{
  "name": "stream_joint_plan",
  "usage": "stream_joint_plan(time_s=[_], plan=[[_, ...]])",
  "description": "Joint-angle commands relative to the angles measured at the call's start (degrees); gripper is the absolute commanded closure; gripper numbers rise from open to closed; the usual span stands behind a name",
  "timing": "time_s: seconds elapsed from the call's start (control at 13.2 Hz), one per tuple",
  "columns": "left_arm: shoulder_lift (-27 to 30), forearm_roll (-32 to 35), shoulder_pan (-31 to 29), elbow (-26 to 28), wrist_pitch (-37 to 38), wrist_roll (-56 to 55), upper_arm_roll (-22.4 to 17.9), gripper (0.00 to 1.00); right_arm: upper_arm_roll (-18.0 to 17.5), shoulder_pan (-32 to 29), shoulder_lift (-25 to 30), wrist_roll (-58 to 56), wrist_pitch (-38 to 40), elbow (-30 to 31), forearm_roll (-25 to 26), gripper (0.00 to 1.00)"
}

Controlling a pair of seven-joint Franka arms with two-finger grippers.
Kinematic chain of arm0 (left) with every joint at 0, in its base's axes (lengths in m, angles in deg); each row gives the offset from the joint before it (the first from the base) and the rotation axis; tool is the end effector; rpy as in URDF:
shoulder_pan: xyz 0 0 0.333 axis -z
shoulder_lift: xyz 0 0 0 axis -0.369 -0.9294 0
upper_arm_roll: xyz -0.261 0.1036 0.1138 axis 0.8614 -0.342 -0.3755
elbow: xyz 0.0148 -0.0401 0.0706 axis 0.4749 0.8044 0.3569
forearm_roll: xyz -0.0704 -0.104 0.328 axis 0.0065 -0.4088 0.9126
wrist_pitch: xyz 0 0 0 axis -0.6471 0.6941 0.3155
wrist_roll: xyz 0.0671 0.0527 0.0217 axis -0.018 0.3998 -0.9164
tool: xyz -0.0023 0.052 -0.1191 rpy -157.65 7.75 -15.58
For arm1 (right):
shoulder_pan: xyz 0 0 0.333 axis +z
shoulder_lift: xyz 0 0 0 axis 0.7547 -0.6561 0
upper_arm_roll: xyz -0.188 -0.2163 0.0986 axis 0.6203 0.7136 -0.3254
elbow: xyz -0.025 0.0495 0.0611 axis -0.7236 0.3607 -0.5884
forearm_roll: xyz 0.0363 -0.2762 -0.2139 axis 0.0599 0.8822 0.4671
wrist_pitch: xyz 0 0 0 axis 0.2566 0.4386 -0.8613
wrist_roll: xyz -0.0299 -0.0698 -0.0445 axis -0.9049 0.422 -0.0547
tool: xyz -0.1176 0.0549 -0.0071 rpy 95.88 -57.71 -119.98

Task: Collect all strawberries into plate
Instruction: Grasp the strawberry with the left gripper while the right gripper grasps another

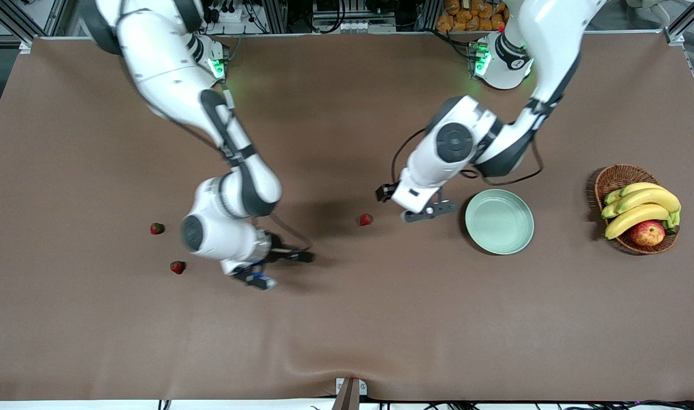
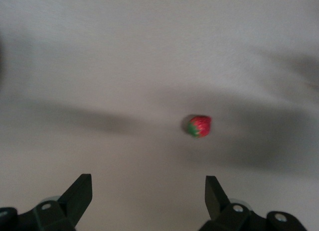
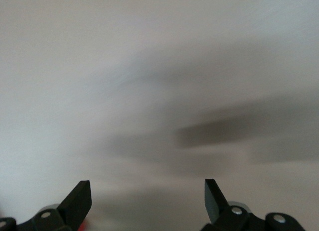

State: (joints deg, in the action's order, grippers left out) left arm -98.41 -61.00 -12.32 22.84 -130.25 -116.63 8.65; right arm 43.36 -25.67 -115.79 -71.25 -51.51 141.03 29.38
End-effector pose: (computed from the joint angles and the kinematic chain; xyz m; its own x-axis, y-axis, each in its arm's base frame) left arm 0.4926 -0.3771 0.2928 0.9499 0.2899 -0.1168 0.3030 -0.9460 0.1156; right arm 0.6343 0.2545 0.2248 0.9516 -0.2382 -0.1941 -0.2921 -0.8973 -0.3309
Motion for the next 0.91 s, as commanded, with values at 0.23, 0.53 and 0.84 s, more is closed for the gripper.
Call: stream_joint_plan(time_s=[0.23,0.53,0.84], plan=[[-11.9,14.5,5.8,-10.2,-2.4,-12.7,-1.0,0.18,-1.2,-9.6,5.4,-0.3,6.4,1.8,21.0,0.0],[-15.0,15.9,9.9,-10.2,-9.3,-13.9,-4.3,0.3,-1.2,-14.9,5.7,-5.6,6.4,3.1,21.6,0.0],[-15.9,16.0,11.9,-10.1,-10.5,-13.9,-6.2,0.34,-1.2,-18.9,5.0,-9.9,5.8,4.6,23.7,0.0]])
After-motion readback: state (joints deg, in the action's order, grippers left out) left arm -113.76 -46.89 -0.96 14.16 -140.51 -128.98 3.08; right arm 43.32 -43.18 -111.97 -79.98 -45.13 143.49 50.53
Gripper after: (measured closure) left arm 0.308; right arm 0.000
